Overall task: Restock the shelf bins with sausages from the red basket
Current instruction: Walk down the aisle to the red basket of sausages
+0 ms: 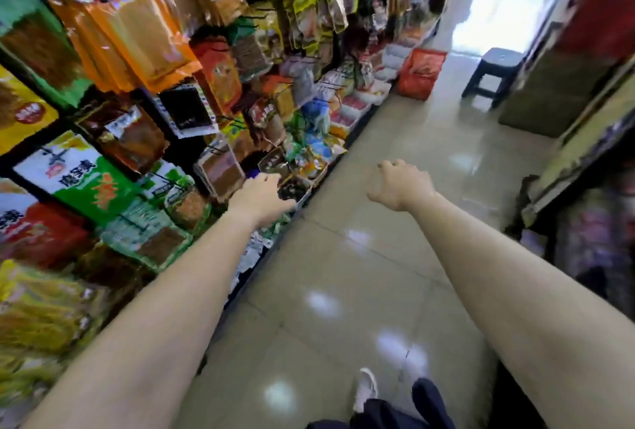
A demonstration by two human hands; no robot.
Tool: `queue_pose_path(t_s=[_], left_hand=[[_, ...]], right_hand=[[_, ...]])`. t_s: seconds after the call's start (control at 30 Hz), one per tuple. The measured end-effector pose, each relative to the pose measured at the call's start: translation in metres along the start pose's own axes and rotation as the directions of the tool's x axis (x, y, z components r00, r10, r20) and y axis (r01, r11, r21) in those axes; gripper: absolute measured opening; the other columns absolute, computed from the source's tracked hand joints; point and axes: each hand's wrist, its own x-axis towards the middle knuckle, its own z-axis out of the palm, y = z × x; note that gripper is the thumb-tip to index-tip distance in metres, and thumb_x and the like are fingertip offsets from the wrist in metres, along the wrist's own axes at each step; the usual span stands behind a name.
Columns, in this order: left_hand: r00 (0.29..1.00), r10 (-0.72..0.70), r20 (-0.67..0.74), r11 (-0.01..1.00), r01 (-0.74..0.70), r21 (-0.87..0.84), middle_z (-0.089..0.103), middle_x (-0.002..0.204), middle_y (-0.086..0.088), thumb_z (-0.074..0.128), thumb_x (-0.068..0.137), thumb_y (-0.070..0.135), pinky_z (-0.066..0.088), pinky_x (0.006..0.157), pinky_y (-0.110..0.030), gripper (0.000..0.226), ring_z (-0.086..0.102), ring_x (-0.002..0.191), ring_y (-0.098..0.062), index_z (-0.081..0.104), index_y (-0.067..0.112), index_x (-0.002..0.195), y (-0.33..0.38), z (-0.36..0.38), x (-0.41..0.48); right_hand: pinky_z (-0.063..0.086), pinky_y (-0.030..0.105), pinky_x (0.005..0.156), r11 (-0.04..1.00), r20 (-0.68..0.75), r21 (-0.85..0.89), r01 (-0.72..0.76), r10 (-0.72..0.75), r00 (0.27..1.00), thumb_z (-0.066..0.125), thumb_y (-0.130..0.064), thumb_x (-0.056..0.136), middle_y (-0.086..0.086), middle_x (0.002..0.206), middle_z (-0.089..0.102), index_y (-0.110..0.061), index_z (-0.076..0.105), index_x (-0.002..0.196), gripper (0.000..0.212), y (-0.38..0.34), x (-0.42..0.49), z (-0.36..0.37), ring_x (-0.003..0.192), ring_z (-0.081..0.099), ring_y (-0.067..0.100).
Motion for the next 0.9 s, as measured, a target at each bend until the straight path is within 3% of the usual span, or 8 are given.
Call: queue_pose_path(t_s=[0.4, 0.57, 0.9], left_hand=[[0.957, 0.276, 0.09, 0.96, -0.278, 0.011, 0.046, 0.146, -0.013, 0.062, 0.085, 0.057, 0.041, 0.107, -0.045, 0.08, 0.046, 0.133, -0.033, 0.039, 0.014, 0.149, 0.197, 0.033, 0.105], [0.927, 0.349, 0.139, 0.935, -0.354, 0.016, 0.042, 0.15, -0.012, 0.055, 0.088, 0.055, 0.039, 0.109, -0.044, 0.076, 0.04, 0.137, -0.031, 0.036, 0.016, 0.15, 0.249, 0.038, 0.145], [0.9, 0.404, 0.162, 0.914, -0.404, -0.039, 0.042, 0.149, -0.01, 0.056, 0.089, 0.051, 0.036, 0.111, -0.044, 0.073, 0.038, 0.138, -0.03, 0.036, 0.017, 0.151, 0.332, 0.035, 0.294]], right_hand=[[0.047, 0.047, 0.097, 0.939, 0.06, 0.17, -0.3, 0.294, 0.954, 0.055, -0.062, 0.082, 0.012, 0.14, 0.05, -0.017, 0.041, 0.144, 0.079, 0.196, 0.02, 0.01, 0.127, 0.049, 0.035], [0.043, 0.041, 0.084, 0.917, 0.094, 0.133, -0.377, 0.366, 0.926, 0.057, -0.056, 0.083, 0.009, 0.139, 0.052, -0.019, 0.046, 0.14, 0.069, 0.241, 0.028, 0.019, 0.126, 0.049, 0.032], [0.045, 0.045, 0.095, 0.906, 0.134, 0.089, -0.413, 0.4, 0.907, 0.054, -0.059, 0.085, 0.01, 0.141, 0.051, -0.02, 0.042, 0.143, 0.072, 0.304, 0.153, -0.006, 0.127, 0.048, 0.034]])
